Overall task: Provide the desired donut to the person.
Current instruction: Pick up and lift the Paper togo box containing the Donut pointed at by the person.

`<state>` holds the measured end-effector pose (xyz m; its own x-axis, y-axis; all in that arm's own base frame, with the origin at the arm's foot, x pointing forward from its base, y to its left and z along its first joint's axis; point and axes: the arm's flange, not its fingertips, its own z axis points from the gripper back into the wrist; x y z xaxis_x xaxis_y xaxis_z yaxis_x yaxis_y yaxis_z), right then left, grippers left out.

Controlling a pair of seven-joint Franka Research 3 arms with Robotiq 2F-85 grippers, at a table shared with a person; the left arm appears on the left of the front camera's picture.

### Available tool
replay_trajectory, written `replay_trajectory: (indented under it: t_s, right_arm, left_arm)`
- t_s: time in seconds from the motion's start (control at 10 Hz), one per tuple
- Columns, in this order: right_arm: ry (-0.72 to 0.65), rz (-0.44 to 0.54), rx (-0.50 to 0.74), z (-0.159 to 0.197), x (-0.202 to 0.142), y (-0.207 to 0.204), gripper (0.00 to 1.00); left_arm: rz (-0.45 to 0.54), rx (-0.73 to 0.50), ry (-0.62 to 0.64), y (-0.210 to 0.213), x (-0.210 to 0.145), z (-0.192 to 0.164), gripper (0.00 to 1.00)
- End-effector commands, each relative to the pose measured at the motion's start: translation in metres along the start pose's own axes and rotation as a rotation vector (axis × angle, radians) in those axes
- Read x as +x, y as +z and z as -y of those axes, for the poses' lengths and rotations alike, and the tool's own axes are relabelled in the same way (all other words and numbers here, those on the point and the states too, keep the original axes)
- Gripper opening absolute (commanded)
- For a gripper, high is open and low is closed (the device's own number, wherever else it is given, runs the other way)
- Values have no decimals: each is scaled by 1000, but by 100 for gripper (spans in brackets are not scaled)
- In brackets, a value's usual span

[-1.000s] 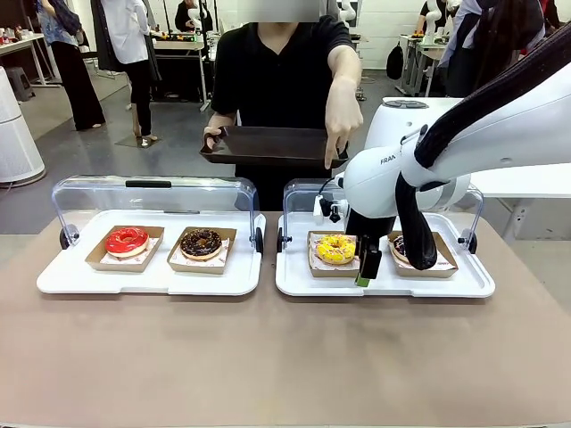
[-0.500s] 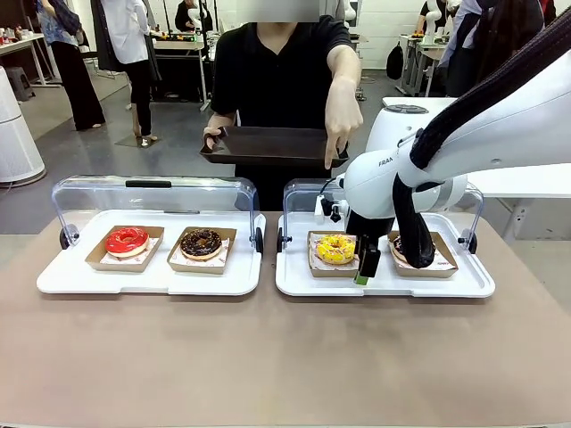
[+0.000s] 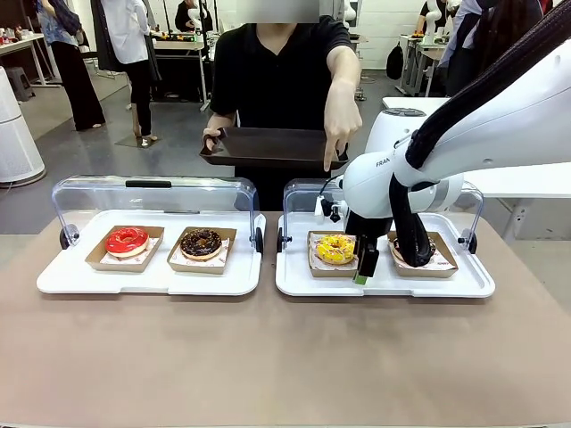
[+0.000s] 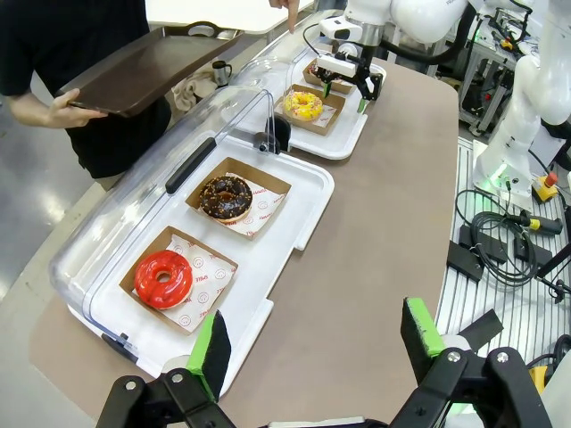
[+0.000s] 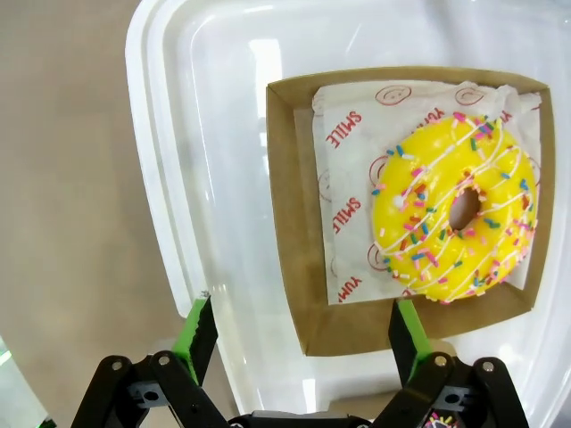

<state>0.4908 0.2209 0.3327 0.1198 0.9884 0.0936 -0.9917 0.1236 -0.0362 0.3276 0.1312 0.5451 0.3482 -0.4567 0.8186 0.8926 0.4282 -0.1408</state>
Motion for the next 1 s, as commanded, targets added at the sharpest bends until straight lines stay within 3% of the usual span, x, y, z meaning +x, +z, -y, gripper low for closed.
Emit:
replay_trajectory:
  t_s: [0.0, 0.1, 0.2, 0.3, 0.5, 0.6, 0.7, 0.9]
  right_arm:
    - [15, -13, 3, 6, -1, -3, 100]
    - [14, -10, 1, 6, -2, -4, 47]
    - [19, -12, 6, 6, -2, -5, 41]
    - [20, -12, 8, 6, -2, -6, 0]
    - [20, -9, 8, 5, -2, -6, 0]
    - [21, -8, 10, 5, -2, -7, 12]
    - [23, -7, 13, 5, -2, -7, 2]
    - [25, -5, 17, 5, -2, -8, 0]
  left_arm:
    - [17, -2, -12, 1, 1, -1, 100]
    - [17, -2, -12, 1, 1, -1, 100]
    - [17, -2, -12, 1, 1, -1, 100]
    - [17, -2, -12, 1, 1, -1, 100]
    - [17, -2, -12, 1, 1, -1, 100]
    - [17, -2, -12, 1, 1, -1, 100]
    - [17, -2, -12, 1, 1, -1, 100]
    - [17, -2, -12, 1, 1, -1, 100]
